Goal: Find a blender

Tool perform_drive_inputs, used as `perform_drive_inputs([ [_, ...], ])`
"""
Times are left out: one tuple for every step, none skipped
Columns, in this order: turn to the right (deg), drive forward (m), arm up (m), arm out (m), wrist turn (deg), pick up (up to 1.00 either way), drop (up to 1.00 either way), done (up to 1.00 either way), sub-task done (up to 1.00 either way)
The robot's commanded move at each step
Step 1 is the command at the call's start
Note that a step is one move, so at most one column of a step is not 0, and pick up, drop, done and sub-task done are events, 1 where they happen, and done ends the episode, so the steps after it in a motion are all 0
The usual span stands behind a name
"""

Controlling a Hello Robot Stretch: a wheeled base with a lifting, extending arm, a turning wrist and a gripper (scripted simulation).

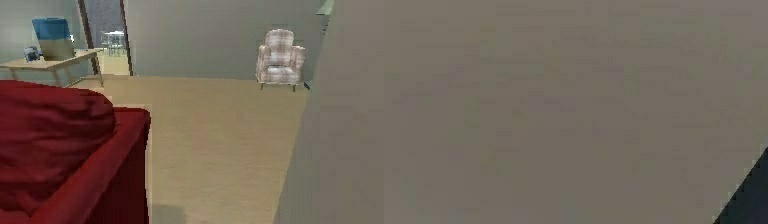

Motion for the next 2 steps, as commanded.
perform_drive_inputs([
  [0.0,1.0,0.0,0.0,0.0,0.0,0.0,0.0,0.0],
  [0.0,0.25,0.0,0.0,0.0,0.0,0.0,0.0,0.0],
])
